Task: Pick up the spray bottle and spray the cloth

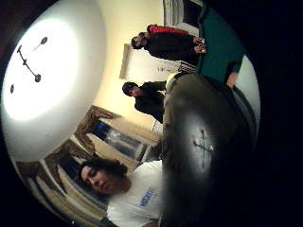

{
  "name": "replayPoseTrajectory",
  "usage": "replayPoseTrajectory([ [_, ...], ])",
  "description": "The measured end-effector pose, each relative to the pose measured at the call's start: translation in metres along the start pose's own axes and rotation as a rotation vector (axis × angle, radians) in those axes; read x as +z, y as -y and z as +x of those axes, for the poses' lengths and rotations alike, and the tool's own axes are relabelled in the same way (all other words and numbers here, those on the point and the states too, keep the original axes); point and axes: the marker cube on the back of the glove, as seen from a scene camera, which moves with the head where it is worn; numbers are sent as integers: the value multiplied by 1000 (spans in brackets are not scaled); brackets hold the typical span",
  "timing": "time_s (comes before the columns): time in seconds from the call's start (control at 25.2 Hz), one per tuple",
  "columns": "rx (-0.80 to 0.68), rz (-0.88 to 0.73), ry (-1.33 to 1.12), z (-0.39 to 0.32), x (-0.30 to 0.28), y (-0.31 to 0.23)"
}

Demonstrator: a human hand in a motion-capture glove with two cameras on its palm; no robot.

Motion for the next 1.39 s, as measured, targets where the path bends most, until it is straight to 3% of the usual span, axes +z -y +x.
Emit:
replayPoseTrajectory([
  [0.28, 2, 108, 1, 72, 50, 25],
  [0.55, 28, 70, -30, 123, 98, 33],
  [1.07, 68, 76, -68, 142, 125, 66],
  [1.39, 155, -53, -33, 144, 126, 61],
])
